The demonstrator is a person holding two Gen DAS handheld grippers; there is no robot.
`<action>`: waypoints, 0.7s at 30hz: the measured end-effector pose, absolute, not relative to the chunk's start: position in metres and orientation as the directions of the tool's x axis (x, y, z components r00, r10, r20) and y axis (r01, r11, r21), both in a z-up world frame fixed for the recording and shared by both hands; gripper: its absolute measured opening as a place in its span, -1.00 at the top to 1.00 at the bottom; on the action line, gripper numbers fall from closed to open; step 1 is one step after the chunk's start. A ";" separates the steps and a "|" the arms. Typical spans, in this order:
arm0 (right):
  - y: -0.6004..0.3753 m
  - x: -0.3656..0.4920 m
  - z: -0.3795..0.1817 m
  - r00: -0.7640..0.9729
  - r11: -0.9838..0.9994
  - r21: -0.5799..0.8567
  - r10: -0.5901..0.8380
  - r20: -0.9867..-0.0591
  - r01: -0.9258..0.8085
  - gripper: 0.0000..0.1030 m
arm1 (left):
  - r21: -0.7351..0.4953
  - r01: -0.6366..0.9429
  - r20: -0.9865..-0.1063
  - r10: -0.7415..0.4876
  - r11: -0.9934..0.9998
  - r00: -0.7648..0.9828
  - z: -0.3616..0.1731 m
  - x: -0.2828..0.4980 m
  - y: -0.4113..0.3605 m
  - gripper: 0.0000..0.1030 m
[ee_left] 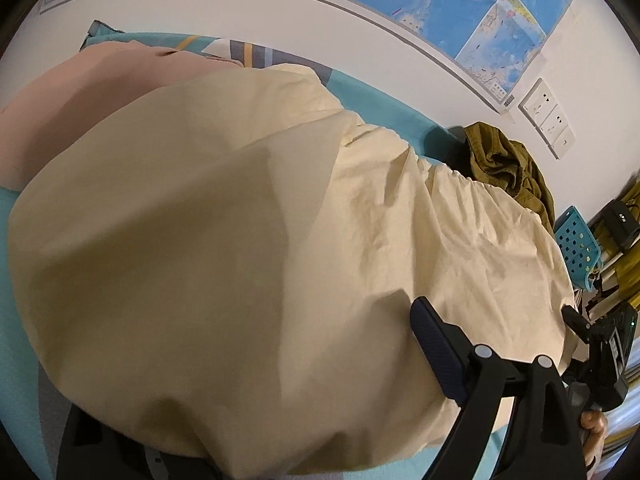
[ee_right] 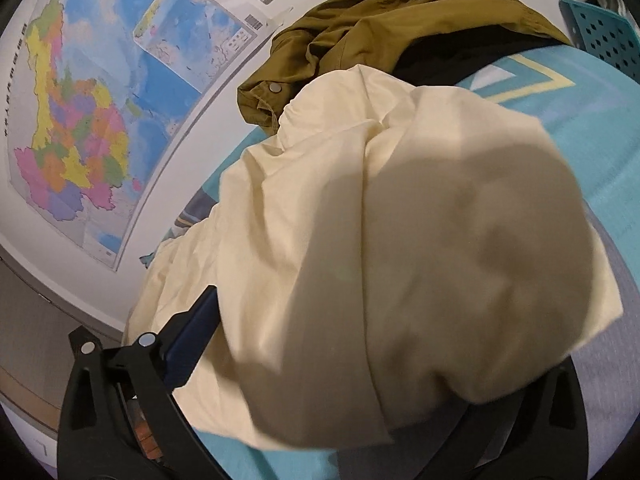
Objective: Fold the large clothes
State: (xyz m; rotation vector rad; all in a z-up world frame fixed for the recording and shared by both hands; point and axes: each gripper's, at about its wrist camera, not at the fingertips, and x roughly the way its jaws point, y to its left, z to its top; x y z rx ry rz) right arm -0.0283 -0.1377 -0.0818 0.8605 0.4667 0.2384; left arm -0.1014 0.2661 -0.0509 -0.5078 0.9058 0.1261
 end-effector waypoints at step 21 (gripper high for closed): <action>-0.130 -0.003 -0.079 0.851 0.653 0.751 0.447 -0.275 -0.100 -0.09 | -0.323 -0.365 -0.784 -0.031 0.873 0.620 -0.051 -0.080 0.269 -0.36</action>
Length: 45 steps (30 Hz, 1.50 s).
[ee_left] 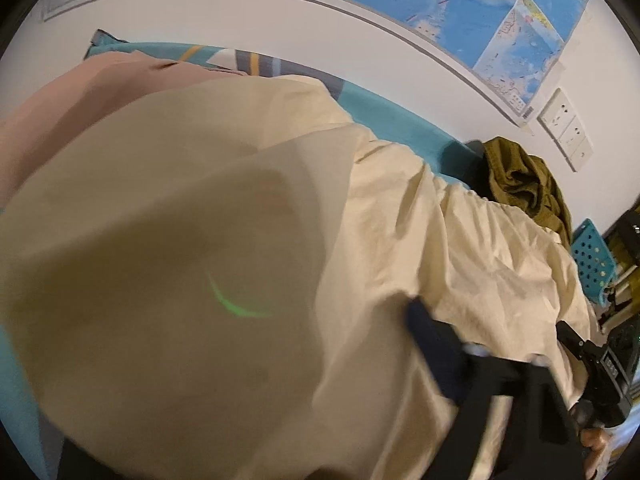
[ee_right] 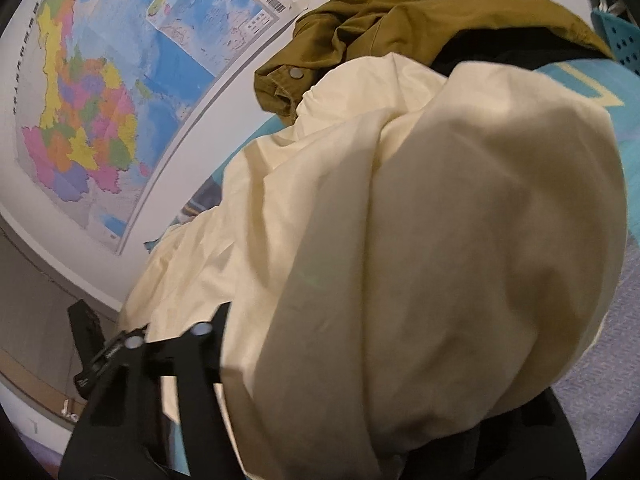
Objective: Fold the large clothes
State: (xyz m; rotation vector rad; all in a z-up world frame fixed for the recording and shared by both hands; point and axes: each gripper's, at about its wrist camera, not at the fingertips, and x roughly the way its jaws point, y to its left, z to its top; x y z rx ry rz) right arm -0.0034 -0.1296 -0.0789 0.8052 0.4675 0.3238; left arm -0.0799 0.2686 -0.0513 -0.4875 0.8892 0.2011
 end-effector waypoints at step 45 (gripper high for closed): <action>-0.064 -0.040 0.168 0.810 0.722 0.416 0.583 0.066 -0.553 0.68 | -0.214 -0.167 -0.518 0.033 0.962 0.855 0.149 -0.108 0.323 0.74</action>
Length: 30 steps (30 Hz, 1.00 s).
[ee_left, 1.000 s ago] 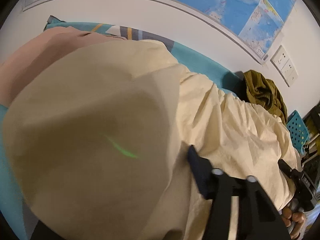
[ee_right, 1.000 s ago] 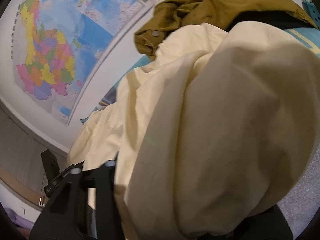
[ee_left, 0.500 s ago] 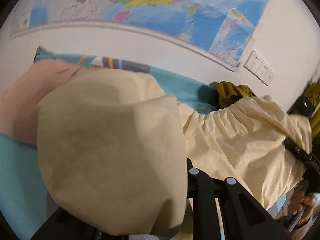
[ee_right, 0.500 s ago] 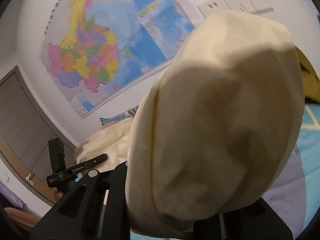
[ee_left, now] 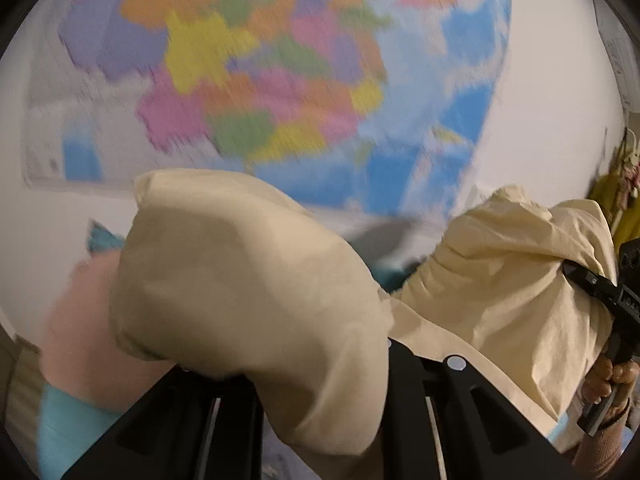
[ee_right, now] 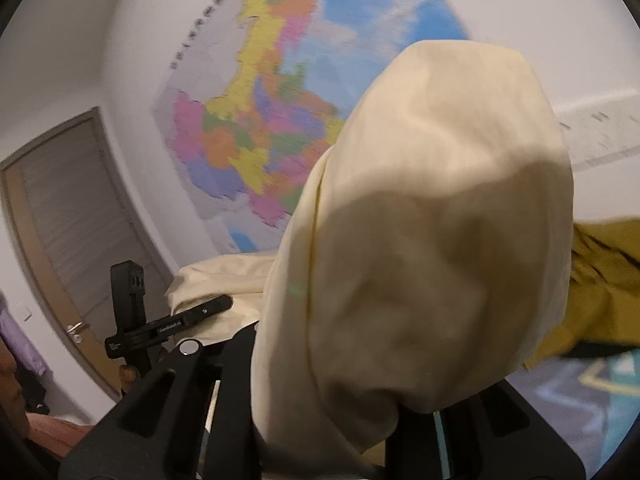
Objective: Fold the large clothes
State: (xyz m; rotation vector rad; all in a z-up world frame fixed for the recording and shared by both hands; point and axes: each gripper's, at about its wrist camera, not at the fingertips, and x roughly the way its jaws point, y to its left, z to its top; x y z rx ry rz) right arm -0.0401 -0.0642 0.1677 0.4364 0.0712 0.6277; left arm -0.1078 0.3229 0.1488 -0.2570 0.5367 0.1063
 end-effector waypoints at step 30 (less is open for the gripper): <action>0.247 0.218 0.073 0.350 0.421 0.599 0.906 -0.238 -0.682 0.29 | -0.078 -0.847 -0.701 0.575 0.525 0.421 0.001 -0.128 0.699 0.71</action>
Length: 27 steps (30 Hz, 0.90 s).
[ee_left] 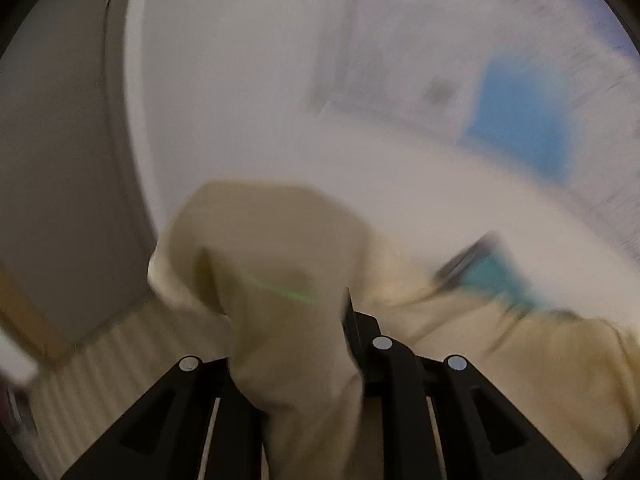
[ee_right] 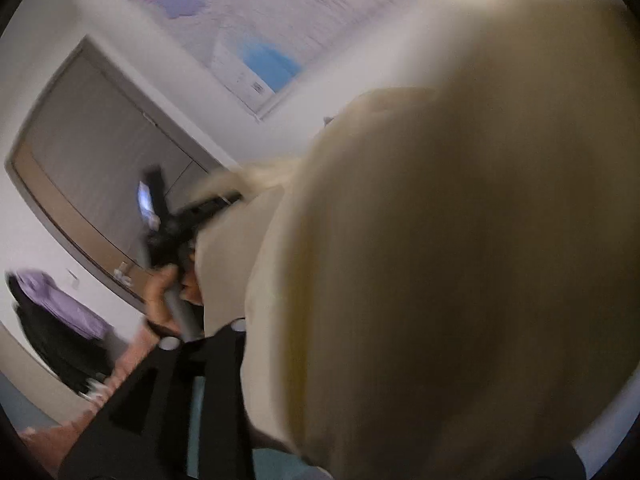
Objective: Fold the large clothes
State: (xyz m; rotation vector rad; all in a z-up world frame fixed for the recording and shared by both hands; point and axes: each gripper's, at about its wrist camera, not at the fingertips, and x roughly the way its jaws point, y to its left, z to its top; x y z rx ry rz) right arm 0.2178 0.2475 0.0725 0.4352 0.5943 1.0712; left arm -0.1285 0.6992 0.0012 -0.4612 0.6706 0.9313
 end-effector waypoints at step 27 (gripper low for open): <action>0.148 0.185 0.037 0.393 0.409 0.683 0.900 -0.191 -0.605 0.75 | -0.115 -0.777 -0.772 0.437 0.619 0.462 -0.034 -0.127 0.668 0.09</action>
